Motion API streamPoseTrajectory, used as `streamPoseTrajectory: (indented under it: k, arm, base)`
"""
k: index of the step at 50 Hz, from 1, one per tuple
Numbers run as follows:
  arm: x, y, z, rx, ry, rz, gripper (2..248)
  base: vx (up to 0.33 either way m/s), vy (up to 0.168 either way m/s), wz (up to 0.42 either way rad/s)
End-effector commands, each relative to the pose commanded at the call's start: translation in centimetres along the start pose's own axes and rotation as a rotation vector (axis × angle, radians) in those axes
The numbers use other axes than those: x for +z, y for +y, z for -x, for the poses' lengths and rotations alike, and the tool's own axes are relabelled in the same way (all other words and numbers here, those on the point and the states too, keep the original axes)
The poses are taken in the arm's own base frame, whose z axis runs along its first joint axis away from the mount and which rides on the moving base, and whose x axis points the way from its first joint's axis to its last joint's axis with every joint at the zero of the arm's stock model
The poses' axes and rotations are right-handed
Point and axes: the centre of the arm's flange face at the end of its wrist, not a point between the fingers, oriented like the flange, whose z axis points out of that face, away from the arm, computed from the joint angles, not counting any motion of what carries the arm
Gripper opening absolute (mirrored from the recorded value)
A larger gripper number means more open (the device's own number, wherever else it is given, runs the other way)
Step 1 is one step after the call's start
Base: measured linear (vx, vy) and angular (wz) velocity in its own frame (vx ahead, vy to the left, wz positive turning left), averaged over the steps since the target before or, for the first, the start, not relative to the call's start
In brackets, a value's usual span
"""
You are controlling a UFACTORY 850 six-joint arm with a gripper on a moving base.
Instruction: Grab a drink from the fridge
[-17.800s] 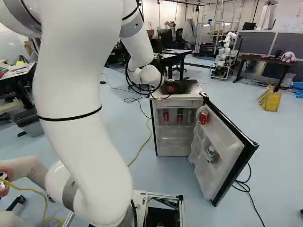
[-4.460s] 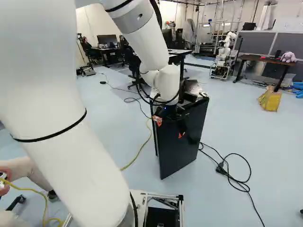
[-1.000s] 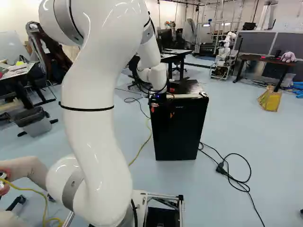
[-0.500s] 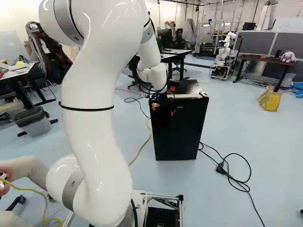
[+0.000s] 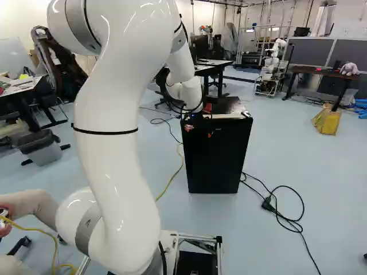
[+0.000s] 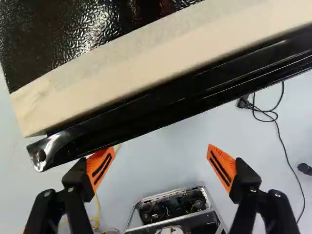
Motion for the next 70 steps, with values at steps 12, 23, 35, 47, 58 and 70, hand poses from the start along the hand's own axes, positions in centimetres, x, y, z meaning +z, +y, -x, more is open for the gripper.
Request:
streamPoseTrajectory:
  k: [12,23,35,47,58,70]
  arm:
    - [0.0,0.0,-0.2,0.0,0.02,0.0,247]
    - [0.0,0.0,-0.1,0.0,0.024,0.0,247]
    - [-0.6,0.0,1.4,-0.002,0.012,0.0,247]
    - [-1.5,-0.1,3.5,-0.006,-0.003,0.0,247]
    - [-2.2,-0.2,5.3,-0.011,0.008,-0.001,247]
    - [-3.1,-0.3,7.1,-0.017,0.054,-0.002,247]
  base:
    - [0.0,0.0,0.0]
    - [0.0,0.0,0.0]
    - [0.0,0.0,0.0]
    - [0.0,0.0,0.0]
    - [0.0,0.0,0.0]
    - [0.0,0.0,0.0]
